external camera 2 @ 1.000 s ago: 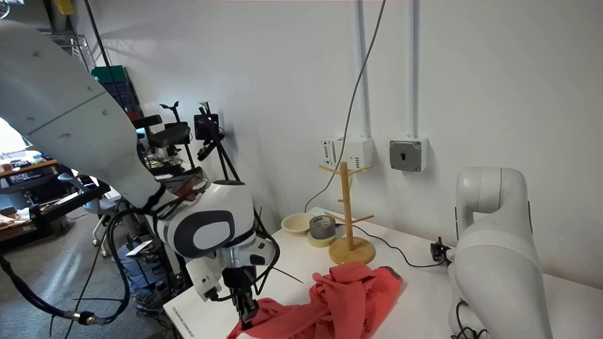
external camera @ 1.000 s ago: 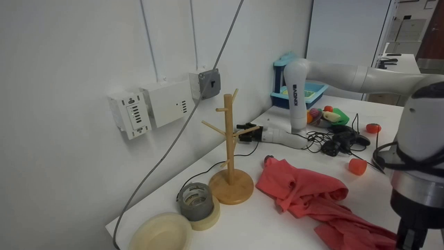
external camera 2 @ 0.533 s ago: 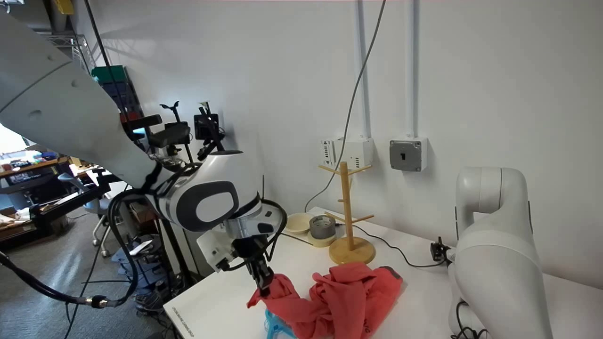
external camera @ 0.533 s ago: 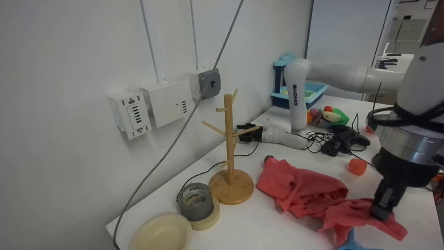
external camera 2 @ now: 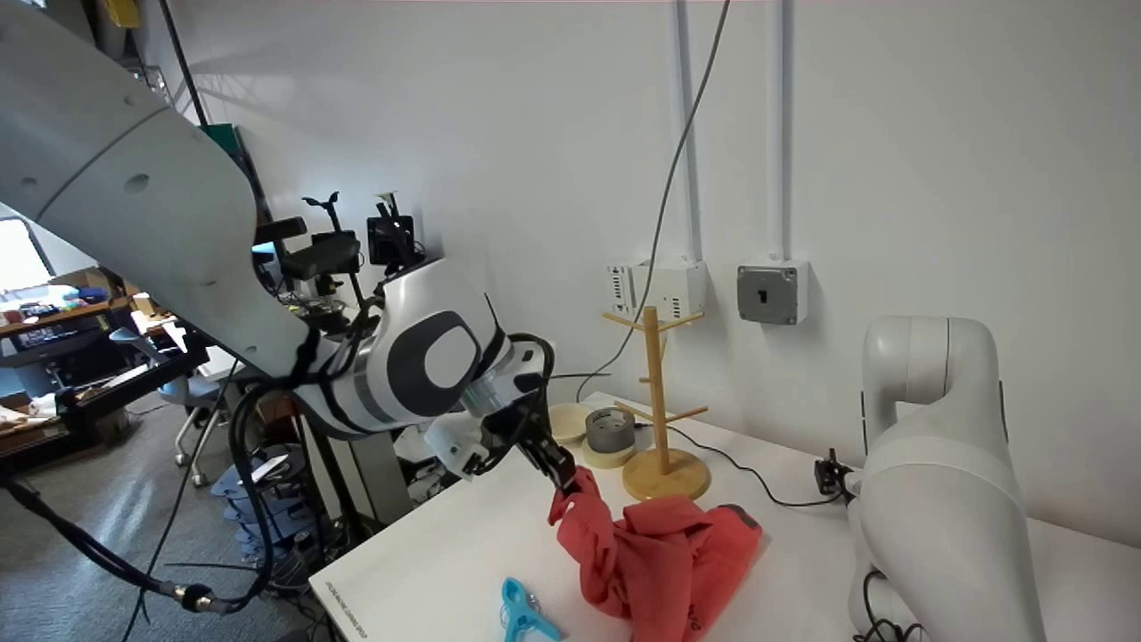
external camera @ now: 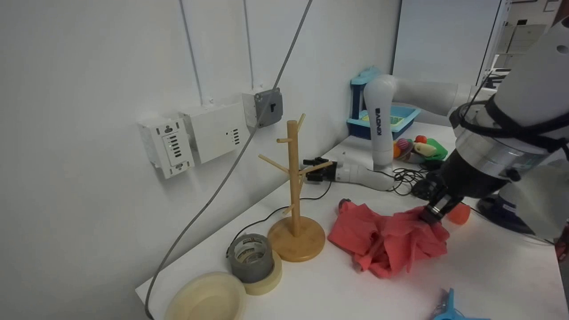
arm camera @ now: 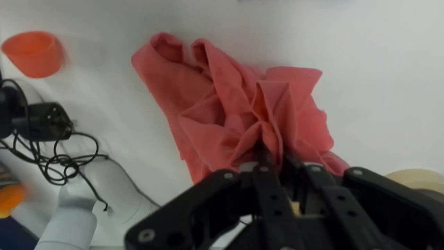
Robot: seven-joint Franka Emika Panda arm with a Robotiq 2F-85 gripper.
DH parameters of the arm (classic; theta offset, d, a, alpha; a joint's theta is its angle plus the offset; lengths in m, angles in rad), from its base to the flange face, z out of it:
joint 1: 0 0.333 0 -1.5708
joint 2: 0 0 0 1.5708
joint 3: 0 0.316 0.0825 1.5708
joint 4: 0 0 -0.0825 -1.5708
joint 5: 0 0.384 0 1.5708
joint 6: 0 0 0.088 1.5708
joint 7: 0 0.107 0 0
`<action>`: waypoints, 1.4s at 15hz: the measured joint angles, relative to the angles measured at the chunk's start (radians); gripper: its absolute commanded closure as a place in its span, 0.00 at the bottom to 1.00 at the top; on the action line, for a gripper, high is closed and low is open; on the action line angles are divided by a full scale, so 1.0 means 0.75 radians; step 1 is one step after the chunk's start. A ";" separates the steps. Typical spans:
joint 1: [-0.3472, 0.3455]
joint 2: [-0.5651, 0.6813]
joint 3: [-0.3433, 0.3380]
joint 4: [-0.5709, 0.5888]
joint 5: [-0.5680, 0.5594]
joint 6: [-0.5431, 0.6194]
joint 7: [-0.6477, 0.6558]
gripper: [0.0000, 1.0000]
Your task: Fold the shirt in half from bottom to top
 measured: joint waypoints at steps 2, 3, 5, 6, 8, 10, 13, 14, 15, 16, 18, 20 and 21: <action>0.003 0.037 -0.051 0.061 -0.222 0.057 0.165 0.97; 0.008 0.055 -0.077 0.095 -0.333 0.073 0.249 0.97; 0.015 0.090 -0.111 0.156 -0.526 0.081 0.411 0.65; 0.017 0.107 -0.119 0.178 -0.596 0.081 0.477 0.64; 0.021 0.136 -0.122 0.211 -0.687 0.081 0.574 0.49; 0.028 0.159 -0.121 0.232 -0.741 0.081 0.638 0.34; 0.037 0.186 -0.121 0.249 -0.779 0.081 0.692 0.12; 0.040 0.193 -0.121 0.252 -0.782 0.081 0.703 0.05; 0.042 0.200 -0.121 0.256 -0.784 0.081 0.711 0.01; 0.043 0.205 -0.121 0.259 -0.784 0.081 0.717 0.00; 0.045 0.215 -0.118 0.260 -0.778 0.081 0.726 0.00; 0.045 0.229 -0.107 0.254 -0.727 0.081 0.722 0.00; 0.044 0.238 -0.096 0.248 -0.677 0.077 0.707 0.00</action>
